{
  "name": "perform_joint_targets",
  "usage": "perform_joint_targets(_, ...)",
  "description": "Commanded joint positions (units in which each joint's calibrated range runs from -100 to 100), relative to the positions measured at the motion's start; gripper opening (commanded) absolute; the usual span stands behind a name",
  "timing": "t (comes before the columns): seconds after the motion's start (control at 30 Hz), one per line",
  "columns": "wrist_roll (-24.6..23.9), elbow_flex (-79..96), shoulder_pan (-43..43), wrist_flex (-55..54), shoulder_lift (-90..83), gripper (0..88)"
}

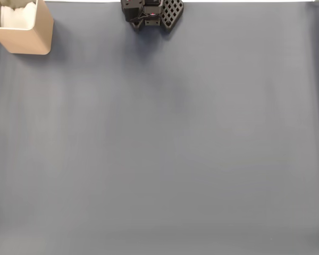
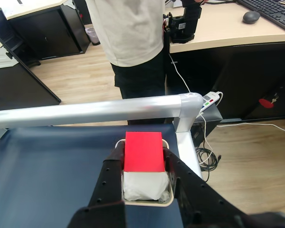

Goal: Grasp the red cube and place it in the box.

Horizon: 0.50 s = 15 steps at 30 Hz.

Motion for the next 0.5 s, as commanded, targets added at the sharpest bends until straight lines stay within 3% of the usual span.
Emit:
perform_joint_targets(0.0,0.54,-0.16,-0.9,0.3,-2.43,4.3)
perform_joint_targets(0.47,1.95,4.41,-2.18,-0.44,-3.56,4.5)
